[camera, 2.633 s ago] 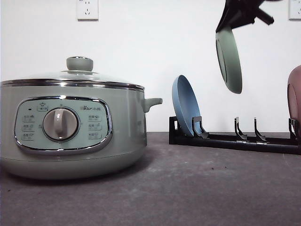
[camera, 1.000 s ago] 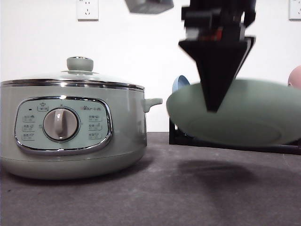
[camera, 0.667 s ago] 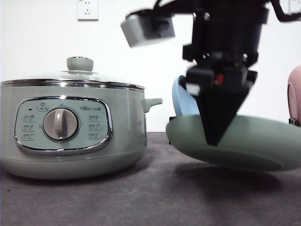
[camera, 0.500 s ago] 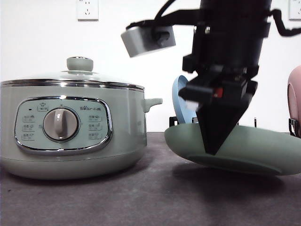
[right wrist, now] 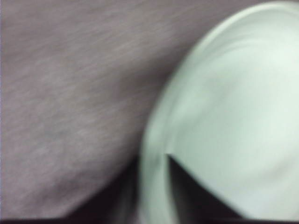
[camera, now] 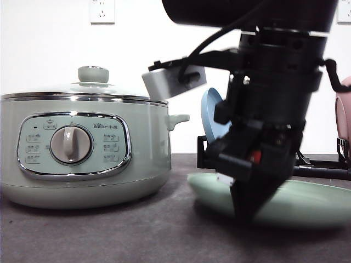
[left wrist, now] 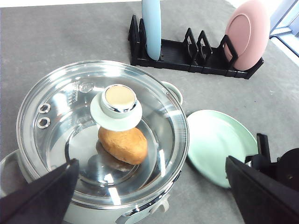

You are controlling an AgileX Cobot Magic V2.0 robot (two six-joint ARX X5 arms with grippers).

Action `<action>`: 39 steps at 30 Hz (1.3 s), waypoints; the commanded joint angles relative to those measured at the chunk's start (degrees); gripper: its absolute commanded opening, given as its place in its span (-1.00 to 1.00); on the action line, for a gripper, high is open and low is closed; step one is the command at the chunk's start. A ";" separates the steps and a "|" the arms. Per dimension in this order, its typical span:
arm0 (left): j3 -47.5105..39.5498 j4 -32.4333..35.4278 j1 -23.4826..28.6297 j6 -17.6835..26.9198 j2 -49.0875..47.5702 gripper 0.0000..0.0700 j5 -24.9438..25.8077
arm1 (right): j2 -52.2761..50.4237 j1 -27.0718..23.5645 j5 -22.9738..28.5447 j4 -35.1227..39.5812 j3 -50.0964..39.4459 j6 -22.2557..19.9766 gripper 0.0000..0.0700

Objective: Transfer potato from steamer to green plate

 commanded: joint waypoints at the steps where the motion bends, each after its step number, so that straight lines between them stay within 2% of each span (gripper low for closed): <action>1: 1.40 0.28 -0.15 0.27 0.35 0.82 0.11 | 1.06 0.54 -0.05 1.10 0.38 2.00 0.07; 13: 1.40 -0.18 -0.15 0.28 0.35 0.82 0.11 | -0.58 0.33 -0.54 1.43 1.71 3.46 0.11; 20: 1.40 -0.14 -0.15 0.26 0.35 0.82 0.11 | -6.23 -1.06 -4.48 -3.33 8.19 3.38 0.11; 25: 1.40 -0.16 -0.15 0.26 0.35 0.82 0.11 | -11.08 -4.81 -8.84 -4.79 14.02 2.69 0.11; 29: 1.40 -0.16 -0.15 0.24 0.35 0.82 0.11 | -14.08 -9.63 -16.35 -5.17 18.40 2.69 0.11; 36: 1.40 -0.16 -0.15 0.24 0.35 0.82 0.11 | -16.03 -20.06 -40.31 -5.23 22.60 3.82 0.11; 39: 1.40 -0.25 -0.15 0.24 0.35 0.82 0.11 | -16.01 -23.25 -46.52 -5.82 22.67 3.82 0.11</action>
